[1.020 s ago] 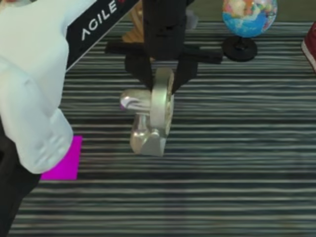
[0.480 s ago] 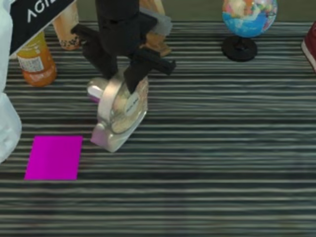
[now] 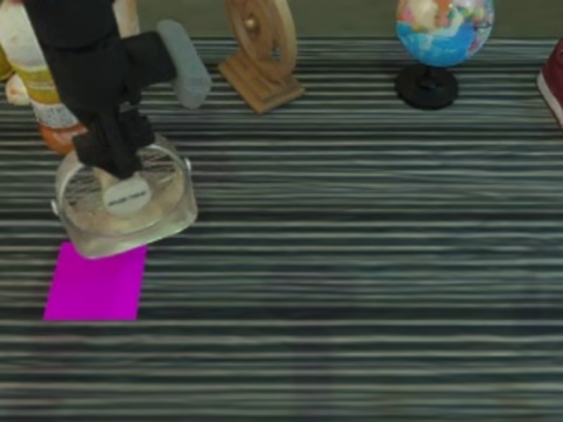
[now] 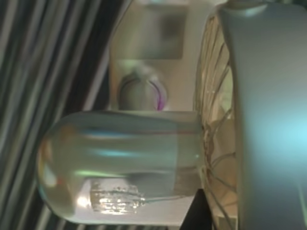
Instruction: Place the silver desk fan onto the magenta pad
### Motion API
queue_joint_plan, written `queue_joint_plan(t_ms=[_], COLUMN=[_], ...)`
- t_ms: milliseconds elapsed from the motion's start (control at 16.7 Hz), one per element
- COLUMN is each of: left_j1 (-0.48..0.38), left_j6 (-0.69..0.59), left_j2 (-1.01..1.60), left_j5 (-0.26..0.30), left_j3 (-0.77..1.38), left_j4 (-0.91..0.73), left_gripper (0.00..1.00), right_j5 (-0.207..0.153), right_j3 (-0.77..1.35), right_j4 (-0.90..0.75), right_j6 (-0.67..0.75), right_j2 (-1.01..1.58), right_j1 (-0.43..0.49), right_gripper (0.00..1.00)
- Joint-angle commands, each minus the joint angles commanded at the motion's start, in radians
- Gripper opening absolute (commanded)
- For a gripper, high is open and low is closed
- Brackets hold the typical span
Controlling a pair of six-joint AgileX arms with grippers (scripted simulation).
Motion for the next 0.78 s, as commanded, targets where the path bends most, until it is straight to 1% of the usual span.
queue_joint_plan(t_ms=[180,360,540,780], left_j1=[0.065,0.116,0.142,0.145], left_j6=[0.264,0.443,0.526,0.533], left_j2=[-0.103,-0.182,-0.221,-0.224], left_j5=[-0.001,-0.003,-0.005,-0.006], left_j3=[-0.152,-0.276,-0.342,-0.348], left_j4=[0.053,0.092,0.11,0.112], left_gripper=[0.0,0.0,0.0,0.0], right_j5=[0.0,0.0,0.0,0.0], right_j3=[0.0,0.0,0.0,0.0], right_j4=[0.0,0.0,0.0,0.0], right_j6=[0.0,0.0,0.0,0.0], right_j2=[0.0,0.0,0.0,0.0], right_j1=[0.0,0.0,0.0,0.0], right_gripper=[1.0,1.0,1.0,1.0])
